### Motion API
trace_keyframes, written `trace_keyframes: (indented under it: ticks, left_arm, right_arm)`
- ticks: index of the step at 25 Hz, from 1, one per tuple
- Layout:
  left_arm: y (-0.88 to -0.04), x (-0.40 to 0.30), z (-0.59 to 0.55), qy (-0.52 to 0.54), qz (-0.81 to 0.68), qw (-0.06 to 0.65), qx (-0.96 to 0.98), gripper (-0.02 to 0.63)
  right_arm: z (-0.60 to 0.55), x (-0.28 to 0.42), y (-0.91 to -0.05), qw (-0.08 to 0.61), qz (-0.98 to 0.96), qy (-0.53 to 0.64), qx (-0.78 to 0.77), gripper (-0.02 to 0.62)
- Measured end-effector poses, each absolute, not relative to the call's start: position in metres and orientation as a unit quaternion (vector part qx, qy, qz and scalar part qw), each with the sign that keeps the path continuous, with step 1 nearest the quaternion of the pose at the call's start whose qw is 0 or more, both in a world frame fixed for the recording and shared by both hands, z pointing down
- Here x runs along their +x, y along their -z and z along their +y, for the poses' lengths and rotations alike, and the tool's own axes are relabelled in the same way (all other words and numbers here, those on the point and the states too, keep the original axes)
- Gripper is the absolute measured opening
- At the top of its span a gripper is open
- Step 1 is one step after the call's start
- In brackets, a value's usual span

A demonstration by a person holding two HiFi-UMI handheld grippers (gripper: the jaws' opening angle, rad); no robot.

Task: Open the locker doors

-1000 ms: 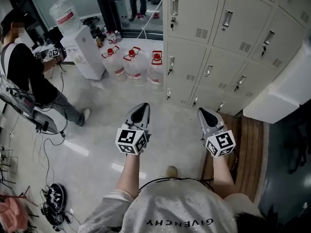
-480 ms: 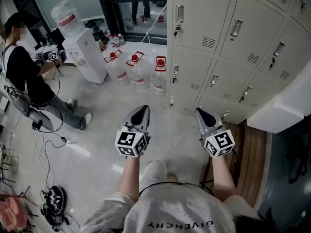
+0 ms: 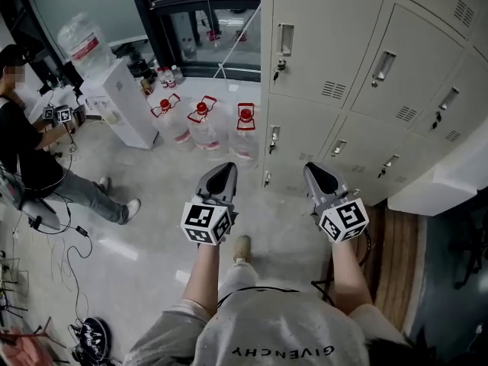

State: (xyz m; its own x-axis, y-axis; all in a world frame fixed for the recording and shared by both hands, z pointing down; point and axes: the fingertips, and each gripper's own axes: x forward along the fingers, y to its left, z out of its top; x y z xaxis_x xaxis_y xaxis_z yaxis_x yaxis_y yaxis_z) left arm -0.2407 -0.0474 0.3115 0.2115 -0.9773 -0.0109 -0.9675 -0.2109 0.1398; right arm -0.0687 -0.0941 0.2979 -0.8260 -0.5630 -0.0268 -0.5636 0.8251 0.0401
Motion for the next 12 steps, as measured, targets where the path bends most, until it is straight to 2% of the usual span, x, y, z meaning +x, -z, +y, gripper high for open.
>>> trace_keyframes:
  ticks: [12]
  left_arm:
    - [-0.293,-0.296,-0.167,0.044,-0.581,0.055,0.811,-0.002]
  right_arm:
    - [-0.204,-0.15,-0.248,0.035,0.943,-0.045,-0.327,0.056]
